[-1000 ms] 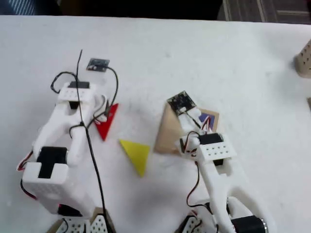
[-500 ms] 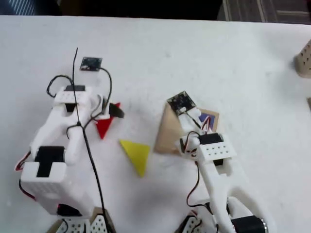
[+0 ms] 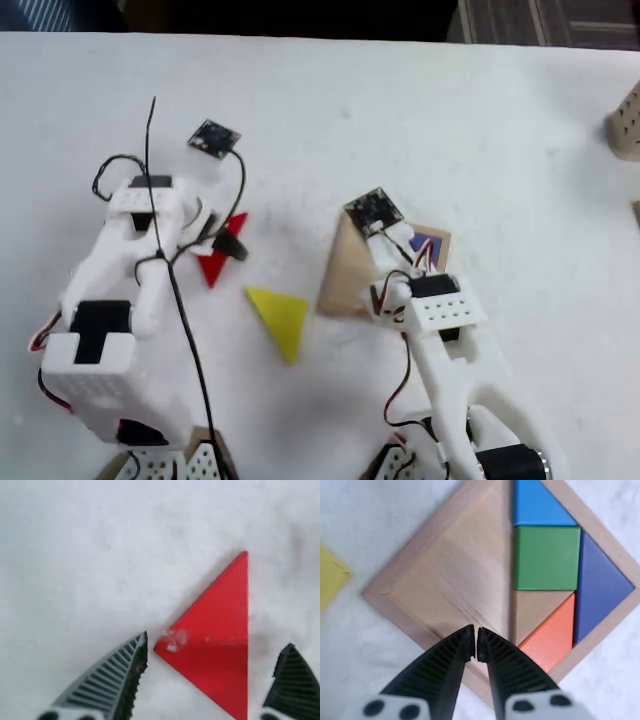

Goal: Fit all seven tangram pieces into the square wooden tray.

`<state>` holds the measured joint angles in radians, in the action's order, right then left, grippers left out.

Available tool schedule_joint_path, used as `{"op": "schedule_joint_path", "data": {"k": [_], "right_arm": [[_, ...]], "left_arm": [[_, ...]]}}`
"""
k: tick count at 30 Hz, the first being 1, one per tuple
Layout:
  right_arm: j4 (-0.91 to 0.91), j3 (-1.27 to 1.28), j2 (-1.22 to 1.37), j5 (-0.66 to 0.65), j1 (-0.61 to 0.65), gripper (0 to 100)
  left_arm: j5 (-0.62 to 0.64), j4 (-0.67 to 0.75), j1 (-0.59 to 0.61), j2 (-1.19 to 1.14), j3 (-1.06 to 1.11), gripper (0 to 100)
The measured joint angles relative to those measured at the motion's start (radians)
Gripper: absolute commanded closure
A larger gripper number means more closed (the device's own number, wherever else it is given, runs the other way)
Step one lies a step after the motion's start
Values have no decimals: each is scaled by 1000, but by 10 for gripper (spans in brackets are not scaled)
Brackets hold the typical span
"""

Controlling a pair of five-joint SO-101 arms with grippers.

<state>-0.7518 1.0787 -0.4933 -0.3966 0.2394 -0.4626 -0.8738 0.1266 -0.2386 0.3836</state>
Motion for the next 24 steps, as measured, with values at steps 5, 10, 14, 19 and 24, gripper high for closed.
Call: {"op": "schedule_joint_path", "data": {"k": [5,10,14,19,24], "right_arm": [[0,0,0,0,0,978],[0,0,0,0,0,978],[0,0,0,0,-2,978],[0,0,0,0,-2,978],[0,0,0,0,0,978]], "left_arm": [[-5,-69,0,0,0,600],[-5,-78,0,-20,-5,600],[-3,-75,0,-40,-11,644],[25,-77,-2,-40,-11,776],[28,-78,-17,-38,-12,789]]}}
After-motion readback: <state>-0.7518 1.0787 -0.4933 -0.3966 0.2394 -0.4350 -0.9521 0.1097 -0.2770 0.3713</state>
